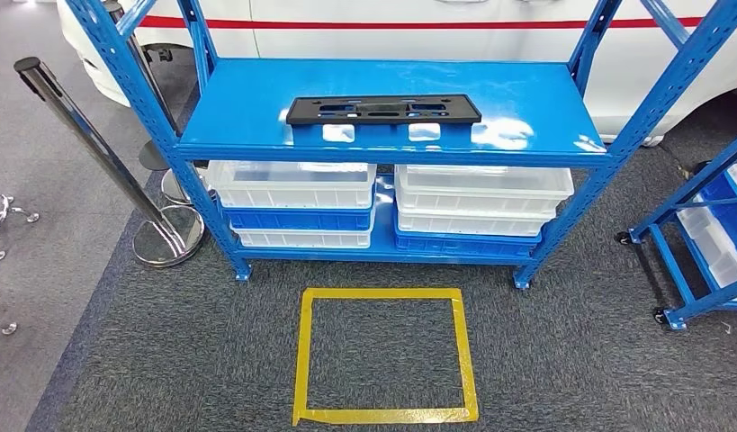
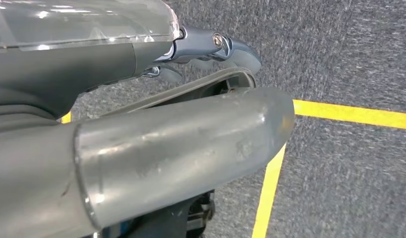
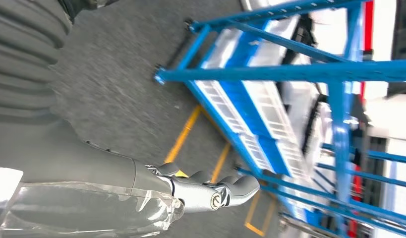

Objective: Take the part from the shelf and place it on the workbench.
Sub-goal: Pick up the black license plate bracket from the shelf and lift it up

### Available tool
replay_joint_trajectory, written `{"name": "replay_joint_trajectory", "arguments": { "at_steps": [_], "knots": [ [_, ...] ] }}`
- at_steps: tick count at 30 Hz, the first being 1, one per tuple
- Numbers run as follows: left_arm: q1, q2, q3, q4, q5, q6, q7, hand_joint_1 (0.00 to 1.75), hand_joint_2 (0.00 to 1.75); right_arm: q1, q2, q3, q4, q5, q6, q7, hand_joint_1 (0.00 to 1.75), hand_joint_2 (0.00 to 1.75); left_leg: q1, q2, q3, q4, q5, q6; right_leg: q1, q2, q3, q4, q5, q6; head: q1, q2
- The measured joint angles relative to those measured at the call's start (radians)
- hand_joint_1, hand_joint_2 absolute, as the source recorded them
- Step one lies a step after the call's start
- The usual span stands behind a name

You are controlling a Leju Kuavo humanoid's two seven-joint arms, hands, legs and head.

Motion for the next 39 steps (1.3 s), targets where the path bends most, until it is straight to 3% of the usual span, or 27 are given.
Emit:
{"name": "replay_joint_trajectory", "arguments": {
  "at_steps": [1,3,5,7,9,11,12,13,14,16,17,19,21,22,24,26,27,28,29,31,32,34,35,37,39],
  "knots": [
    [0.0,0.0,-0.001,0.001,-0.002,0.005,0.002,0.0,0.0,0.0,-0.003,0.004,-0.015,-0.001,-0.005,0.005,0.0,1.75,0.0,0.0,-0.003,0.011,-0.006,-0.006,0.0,0.001,0.029,-0.059,0.022,0.002,0.0,0.0],
    [-0.002,0.0,-0.002,0.001,-0.007,0.02,0.011,0.0,0.0,0.001,-0.009,0.011,-0.048,-0.004,-0.015,0.017,0.0,1.75,-0.002,-0.002,-0.012,0.029,-0.017,-0.017,0.002,0.003,0.055,-0.117,0.034,-0.007,0.0,0.0],
    [-0.004,0.0,-0.003,0.001,-0.013,0.035,0.025,0.0,0.0,0.004,-0.011,0.018,-0.082,-0.004,-0.028,0.03,0.0,1.75,-0.003,-0.002,-0.018,0.036,-0.021,-0.023,0.004,0.005,0.052,-0.116,0.031,-0.025,-0.001,0.0],
    [-0.004,0.0,-0.004,0.001,-0.017,0.041,0.035,0.0,0.0,0.004,-0.014,0.027,-0.115,0.0,-0.041,0.037,0.0,1.75,-0.001,-0.002,-0.027,0.062,-0.04,-0.031,0.004,0.004,0.052,-0.116,0.031,-0.035,-0.001,0.0],
    [-0.004,0.0,-0.007,0.001,-0.022,0.04,0.036,0.0,0.0,0.003,-0.019,0.038,-0.154,0.008,-0.058,0.04,0.0,1.75,0.003,-0.002,-0.066,0.153,-0.093,-0.04,0.007,0.003,0.053,-0.117,0.032,-0.043,-0.001,0.0],
    [-0.005,0.0,-0.012,0.002,-0.027,0.036,0.036,0.0,0.0,0.004,-0.022,0.05,-0.2,0.017,-0.076,0.048,0.0,1.75,0.005,-0.003,-0.128,0.279,-0.148,-0.038,0.013,0.002,0.052,-0.116,0.031,-0.048,-0.001,0.0],
    [-0.004,0.0,-0.014,0.002,-0.03,0.035,0.036,0.0,0.0,0.005,-0.022,0.057,-0.226,0.021,-0.084,0.055,0.0,1.75,0.003,-0.003,-0.148,0.318,-0.155,-0.032,0.017,0.002,0.053,-0.116,0.03,-0.049,-0.001,0.0],
    [-0.003,0.0,-0.015,0.002,-0.032,0.033,0.036,0.0,0.0,0.007,-0.022,0.064,-0.252,0.025,-0.091,0.062,0.0,1.75,0.0,-0.003,-0.153,0.323,-0.144,-0.024,0.02,0.002,0.053,-0.116,0.03,-0.05,-0.001,0.0],
    [-0.003,0.0,-0.017,0.002,-0.032,0.033,0.036,0.0,0.0,0.009,-0.021,0.071,-0.279,0.029,-0.099,0.068,0.0,1.75,-0.007,-0.003,-0.139,0.288,-0.115,-0.014,0.022,0.002,0.054,-0.116,0.03,-0.051,-0.001,0.0],
    [-0.004,0.002,-0.019,0.002,-0.034,0.032,0.036,0.0,0.0,0.016,-0.016,0.086,-0.335,0.04,-0.115,0.075,0.0,1.75,-0.027,-0.003,-0.074,0.148,-0.044,0.014,0.023,0.002,0.056,-0.117,0.029,-0.051,-0.001,0.0],
    [-0.005,0.003,-0.02,0.002,-0.035,0.032,0.037,0.0,0.0,0.022,-0.012,0.095,-0.362,0.046,-0.123,0.076,0.0,1.75,-0.035,-0.002,-0.046,0.086,-0.021,0.027,0.022,0.001,0.057,-0.119,0.03,-0.051,-0.001,0.0],
    [-0.006,0.006,-0.022,0.001,-0.037,0.032,0.039,0.0,0.0,0.04,0.002,0.113,-0.425,0.068,-0.142,0.072,0.0,1.75,-0.044,0.001,-0.022,0.03,-0.011,0.041,0.017,-0.001,0.056,-0.123,0.031,-0.047,-0.001,0.0],
    [-0.005,0.006,-0.025,0.002,-0.039,0.029,0.043,0.0,0.0,0.062,0.018,0.135,-0.515,0.097,-0.159,0.056,0.0,1.75,-0.046,0.002,-0.013,0.008,-0.001,0.042,0.012,-0.003,0.057,-0.128,0.033,-0.042,-0.001,0.0],
    [-0.004,0.006,-0.026,0.002,-0.041,0.025,0.044,0.0,0.0,0.074,0.026,0.147,-0.571,0.112,-0.165,0.053,0.0,1.75,-0.045,0.003,-0.004,-0.01,0.008,0.04,0.011,-0.004,0.057,-0.126,0.03,-0.041,-0.001,0.0],
    [-0.006,0.005,-0.027,0.002,-0.043,0.017,0.045,0.0,0.0,0.097,0.043,0.175,-0.696,0.143,-0.177,0.072,0.0,1.75,-0.039,0.005,0.015,-0.045,0.025,0.035,0.014,-0.001,0.038,-0.077,-0.006,-0.04,-0.001,0.0],
    [-0.007,0.004,-0.027,0.002,-0.045,0.014,0.045,0.0,0.0,0.118,0.061,0.211,-0.819,0.171,-0.187,0.108,0.0,1.75,-0.035,0.006,0.018,-0.051,0.028,0.031,0.013,0.002,-0.014,0.035,-0.064,-0.037,0.0,0.0],
    [-0.008,0.003,-0.027,0.002,-0.045,0.014,0.045,0.0,0.0,0.126,0.069,0.229,-0.87,0.181,-0.19,0.119,0.0,1.75,-0.033,0.006,0.017,-0.048,0.027,0.029,0.01,0.003,-0.037,0.082,-0.077,-0.032,-0.001,0.0],
    [-0.008,0.002,-0.027,0.002,-0.046,0.014,0.045,0.0,0.0,0.134,0.076,0.246,-0.913,0.19,-0.192,0.126,0.0,1.75,-0.03,0.006,0.016,-0.043,0.024,0.025,0.005,0.002,-0.049,0.105,-0.075,-0.024,-0.001,0.0],
    [-0.007,0.001,-0.028,0.002,-0.046,0.014,0.045,0.0,0.0,0.139,0.08,0.258,-0.945,0.199,-0.193,0.128,0.0,1.75,-0.025,0.006,0.015,-0.035,0.019,0.019,0.0,0.002,-0.044,0.089,-0.053,-0.015,-0.001,0.0],
    [-0.006,0.001,-0.028,0.002,-0.046,0.013,0.042,0.0,0.0,0.146,0.087,0.288,-1.001,0.227,-0.195,0.125,0.0,1.75,-0.015,0.004,0.007,-0.006,0.001,0.002,-0.012,0.002,0.002,-0.012,0.007,0.007,0.0,0.0],
    [-0.007,0.002,-0.028,0.002,-0.046,0.013,0.04,0.0,0.0,0.149,0.092,0.309,-1.029,0.249,-0.199,0.125,0.0,1.75,-0.011,0.003,-0.001,0.016,-0.011,-0.008,-0.015,0.006,0.023,-0.059,0.025,0.01,0.0,0.0],
    [-0.011,0.004,-0.028,0.002,-0.046,0.014,0.035,0.0,0.0,0.159,0.107,0.361,-1.082,0.292,-0.214,0.132,0.0,1.75,-0.008,0.003,-0.017,0.045,-0.03,-0.02,-0.012,0.014,0.035,-0.092,0.025,-0.002,0.0,0.0],
    [-0.013,0.005,-0.028,0.002,-0.046,0.014,0.033,0.0,0.0,0.163,0.114,0.387,-1.107,0.309,-0.222,0.137,0.0,1.75,-0.008,0.002,-0.021,0.053,-0.034,-0.023,-0.008,0.017,0.033,-0.089,0.024,-0.015,0.0,0.0],
    [-0.013,0.004,-0.029,0.002,-0.047,0.015,0.03,0.0,0.0,0.169,0.122,0.422,-1.146,0.325,-0.229,0.144,0.0,1.75,-0.004,0.002,-0.023,0.063,-0.042,-0.028,-0.006,0.016,0.031,-0.085,0.022,-0.029,0.0,0.0],
    [-0.013,0.003,-0.029,0.002,-0.049,0.019,0.024,0.0,0.0,0.171,0.125,0.448,-1.178,0.341,-0.23,0.147,0.0,1.75,0.001,0.001,-0.045,0.118,-0.079,-0.037,-0.004,0.013,0.032,-0.085,0.023,-0.037,0.0,0.0]
  ]
}}
